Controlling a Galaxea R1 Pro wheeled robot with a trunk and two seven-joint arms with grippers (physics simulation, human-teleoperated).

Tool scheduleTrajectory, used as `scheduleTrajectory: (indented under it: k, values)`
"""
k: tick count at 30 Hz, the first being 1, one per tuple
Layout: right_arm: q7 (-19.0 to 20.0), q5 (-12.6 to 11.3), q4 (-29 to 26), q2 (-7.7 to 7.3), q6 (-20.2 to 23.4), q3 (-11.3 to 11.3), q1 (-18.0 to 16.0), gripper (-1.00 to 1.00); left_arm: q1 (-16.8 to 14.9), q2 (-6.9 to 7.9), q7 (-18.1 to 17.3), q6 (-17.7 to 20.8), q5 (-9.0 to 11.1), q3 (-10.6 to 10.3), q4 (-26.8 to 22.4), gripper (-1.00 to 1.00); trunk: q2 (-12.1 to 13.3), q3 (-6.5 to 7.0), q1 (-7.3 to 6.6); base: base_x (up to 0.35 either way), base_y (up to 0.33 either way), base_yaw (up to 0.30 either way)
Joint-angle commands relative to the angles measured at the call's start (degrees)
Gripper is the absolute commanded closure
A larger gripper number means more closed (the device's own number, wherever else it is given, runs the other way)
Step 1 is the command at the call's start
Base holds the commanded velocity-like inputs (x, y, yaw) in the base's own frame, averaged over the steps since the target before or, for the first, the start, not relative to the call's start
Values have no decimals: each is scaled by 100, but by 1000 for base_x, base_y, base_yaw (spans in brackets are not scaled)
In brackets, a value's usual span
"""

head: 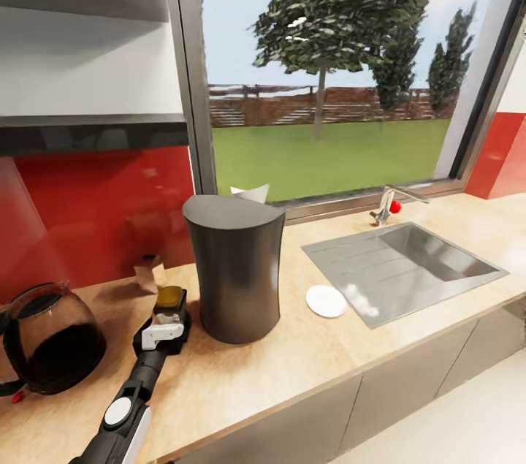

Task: Set up a coffee station on the kitchen countertop: keep the coffee maker on the countertop, move the bottle of coffee from the kitchen shelf to the counter next to the coffee maker, place a paper coffee filter on top of the coffee maker, put the saucer next to the coffee maker with the coffee cup on the saucer, and place the electric kettle next to the coffee maker.

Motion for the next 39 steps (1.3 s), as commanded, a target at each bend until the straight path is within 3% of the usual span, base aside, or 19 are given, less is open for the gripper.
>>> scheduleTrajectory:
  k: [1, 12, 27, 32, 39]
  values:
    - [-12, 56, 4, 1, -11, -40, -5, -100, -5, -4, -3, -14, 9, 7, 1, -100, -14, -14, 0, -331, 0, 0]
    - [-12, 56, 5, 1, -11, -40, -5, -100, -5, -4, -3, -9, 3, 7, 2, -100, -14, -14, 0, -313, -10, 0]
    - [-12, 56, -3, 11, -11, -40, -5, -100, 7, 4, -11, -6, 0, 7, 33, -100, -14, -14, 0, -178, -86, 0]
    - [-12, 56, -18, 38, -11, -37, -5, -100, 197, 12, -12, -19, 7, 21, 0, -100, -14, -14, 0, -37, -13, 0]
    - [5, 22, -62, 71, -156, -64, -5, -100, 269, 13, -68, -387, 17, -2, -81, -100, -14, -14, 0, -1, 0, 0]
